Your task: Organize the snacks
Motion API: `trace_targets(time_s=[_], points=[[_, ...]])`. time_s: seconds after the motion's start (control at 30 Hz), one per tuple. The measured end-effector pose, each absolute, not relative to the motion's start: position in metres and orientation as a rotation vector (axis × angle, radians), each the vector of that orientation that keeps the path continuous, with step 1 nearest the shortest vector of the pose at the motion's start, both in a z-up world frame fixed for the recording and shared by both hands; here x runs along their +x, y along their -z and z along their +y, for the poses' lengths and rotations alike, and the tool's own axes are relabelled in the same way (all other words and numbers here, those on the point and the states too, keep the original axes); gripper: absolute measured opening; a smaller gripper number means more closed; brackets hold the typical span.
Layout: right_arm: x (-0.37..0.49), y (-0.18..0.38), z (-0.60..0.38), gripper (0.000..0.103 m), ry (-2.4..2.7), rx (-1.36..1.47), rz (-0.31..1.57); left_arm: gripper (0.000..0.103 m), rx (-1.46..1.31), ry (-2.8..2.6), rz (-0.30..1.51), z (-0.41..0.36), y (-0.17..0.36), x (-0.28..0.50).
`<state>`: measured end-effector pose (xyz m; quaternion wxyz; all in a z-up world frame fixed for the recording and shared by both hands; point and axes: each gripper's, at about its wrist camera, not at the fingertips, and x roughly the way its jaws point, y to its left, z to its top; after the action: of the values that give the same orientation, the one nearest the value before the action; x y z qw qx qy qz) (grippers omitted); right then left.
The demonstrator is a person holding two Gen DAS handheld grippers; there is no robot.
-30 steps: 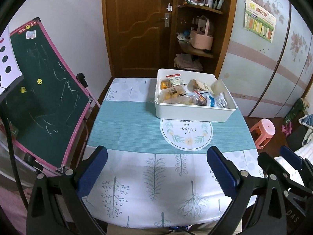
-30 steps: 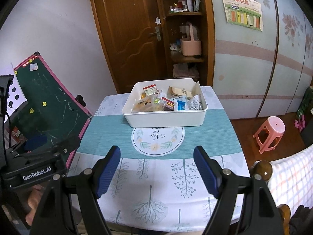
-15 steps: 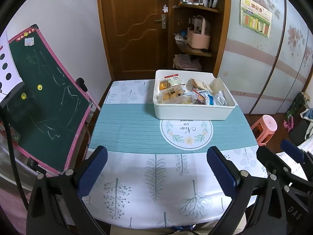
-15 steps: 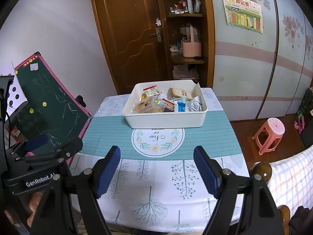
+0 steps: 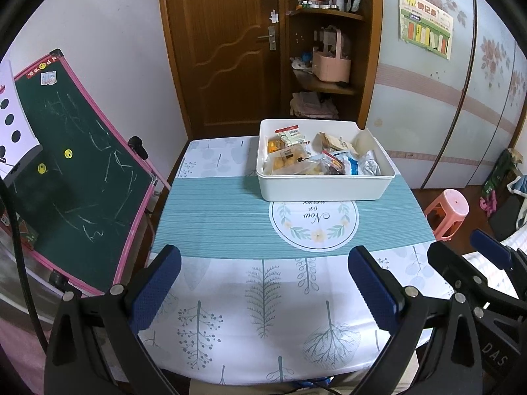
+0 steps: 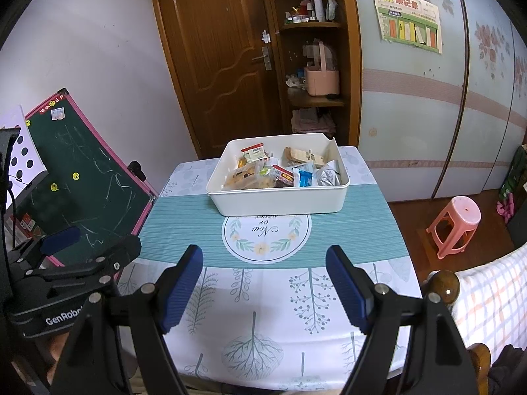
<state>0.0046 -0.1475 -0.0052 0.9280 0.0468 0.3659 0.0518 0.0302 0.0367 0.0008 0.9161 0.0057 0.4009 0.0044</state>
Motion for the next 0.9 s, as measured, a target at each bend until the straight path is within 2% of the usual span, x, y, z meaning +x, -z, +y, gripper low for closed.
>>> trace_targets(time_s=[0.9], points=[[0.000,0.009,-0.137,0.078,-0.111,0.099,0.757,0.101,0.014,-0.019,0.841,0.050,0.005,0.023]])
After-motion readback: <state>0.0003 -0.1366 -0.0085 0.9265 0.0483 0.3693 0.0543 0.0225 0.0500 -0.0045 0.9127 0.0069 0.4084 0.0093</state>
